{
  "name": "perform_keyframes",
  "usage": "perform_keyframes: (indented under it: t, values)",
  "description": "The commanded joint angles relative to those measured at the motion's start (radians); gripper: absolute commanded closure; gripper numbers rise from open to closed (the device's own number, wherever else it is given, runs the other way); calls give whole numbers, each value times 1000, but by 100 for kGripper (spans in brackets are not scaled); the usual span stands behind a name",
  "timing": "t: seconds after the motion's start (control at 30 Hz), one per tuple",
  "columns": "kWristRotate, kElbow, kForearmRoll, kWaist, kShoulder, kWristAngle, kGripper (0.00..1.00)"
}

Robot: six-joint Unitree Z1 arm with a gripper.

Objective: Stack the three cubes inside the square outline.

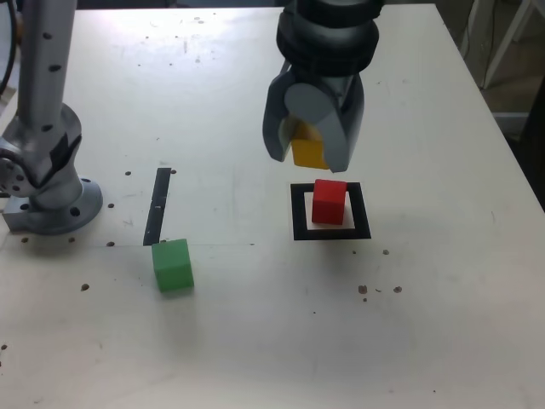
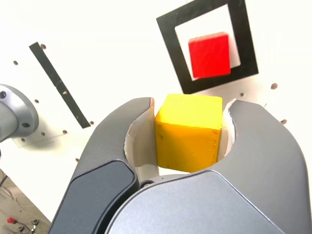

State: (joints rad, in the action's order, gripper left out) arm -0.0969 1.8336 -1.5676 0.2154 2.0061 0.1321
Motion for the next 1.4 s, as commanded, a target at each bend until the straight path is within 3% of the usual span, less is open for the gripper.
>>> perform_keyframes:
  t: [0.0, 0.53, 1.13, 1.37]
  values:
    - [-14, 8, -1, -13, 18, 7, 66]
    - [-32, 28, 52, -94, 108, 17, 66]
    - [-22, 2, 10, -116, 114, -57, 66]
    - [-18, 1, 22, -116, 125, -56, 66]
